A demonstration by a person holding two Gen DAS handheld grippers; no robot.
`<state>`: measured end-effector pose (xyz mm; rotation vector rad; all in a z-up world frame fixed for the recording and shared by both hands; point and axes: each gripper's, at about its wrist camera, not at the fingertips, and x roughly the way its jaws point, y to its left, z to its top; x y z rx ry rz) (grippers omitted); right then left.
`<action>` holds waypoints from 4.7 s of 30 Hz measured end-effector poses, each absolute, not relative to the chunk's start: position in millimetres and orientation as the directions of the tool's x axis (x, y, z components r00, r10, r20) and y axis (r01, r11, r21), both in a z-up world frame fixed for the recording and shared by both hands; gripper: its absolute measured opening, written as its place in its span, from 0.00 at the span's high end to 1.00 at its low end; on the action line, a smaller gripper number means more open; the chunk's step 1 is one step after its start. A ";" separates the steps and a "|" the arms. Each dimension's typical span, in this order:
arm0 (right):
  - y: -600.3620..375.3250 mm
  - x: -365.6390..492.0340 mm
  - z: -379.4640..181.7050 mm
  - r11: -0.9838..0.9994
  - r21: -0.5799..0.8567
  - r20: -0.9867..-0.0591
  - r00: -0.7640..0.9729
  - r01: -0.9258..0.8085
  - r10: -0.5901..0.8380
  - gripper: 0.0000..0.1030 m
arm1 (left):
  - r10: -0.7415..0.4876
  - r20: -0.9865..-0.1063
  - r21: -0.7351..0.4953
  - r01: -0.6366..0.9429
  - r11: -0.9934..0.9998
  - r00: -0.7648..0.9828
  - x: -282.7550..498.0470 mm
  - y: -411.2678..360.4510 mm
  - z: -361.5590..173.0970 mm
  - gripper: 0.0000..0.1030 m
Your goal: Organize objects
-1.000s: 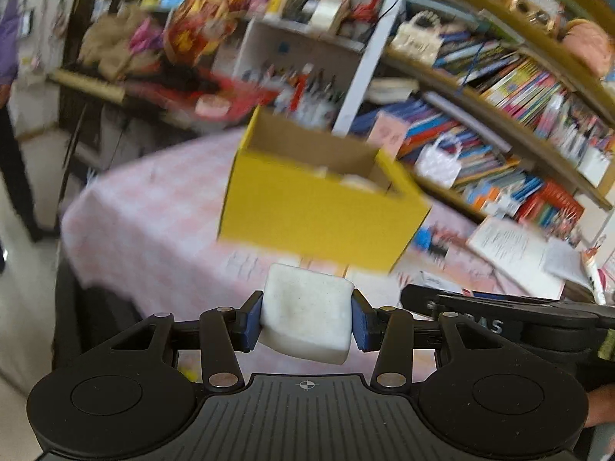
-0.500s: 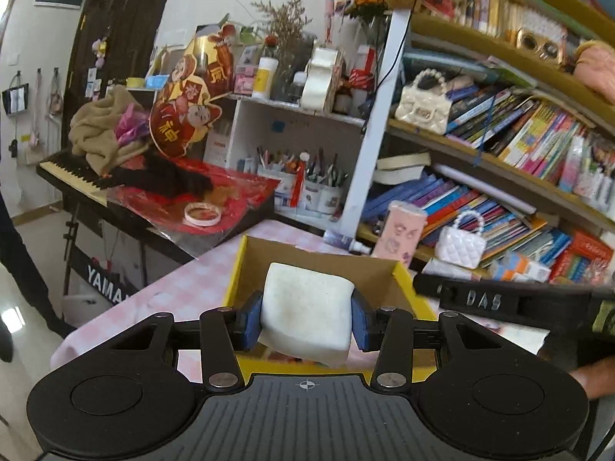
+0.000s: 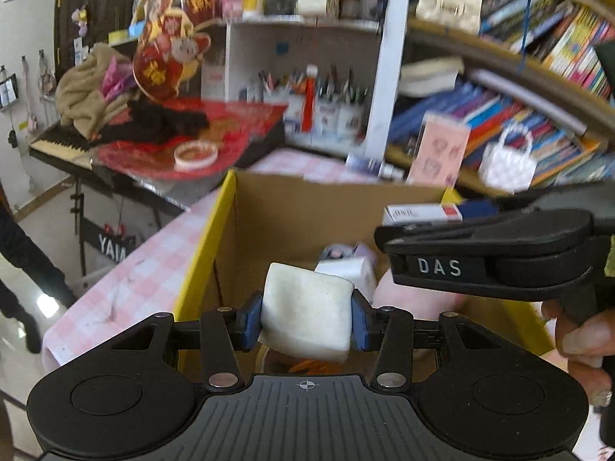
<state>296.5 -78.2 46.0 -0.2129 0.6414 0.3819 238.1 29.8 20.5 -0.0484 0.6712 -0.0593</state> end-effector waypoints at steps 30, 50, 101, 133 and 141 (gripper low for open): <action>-76.0 326.6 26.3 0.881 -0.011 -0.724 0.612 -0.472 0.318 0.33 | -0.070 -0.510 0.038 0.104 0.994 0.857 220.2 5.8 29.3 0.12; -118.2 182.9 79.6 0.981 0.062 -0.485 0.853 -0.186 0.193 0.31 | 0.007 -0.421 -0.110 -0.059 0.992 0.907 113.7 62.1 62.8 0.11; -229.0 3.9 -15.0 0.953 -0.024 -0.692 0.683 0.302 -0.234 0.27 | -0.259 -0.648 -0.077 0.277 0.958 0.716 45.2 -52.8 -14.5 0.10; -312.8 175.9 -25.8 0.998 -0.028 -0.626 0.779 -0.062 0.031 0.31 | -0.051 -0.659 -0.011 0.058 0.998 0.751 127.5 -126.4 -13.9 0.10; -308.9 218.2 -47.2 0.987 -0.074 -0.599 0.797 -0.143 0.070 0.31 | -0.026 -0.652 0.006 0.040 0.999 0.758 127.5 -131.7 -11.3 0.10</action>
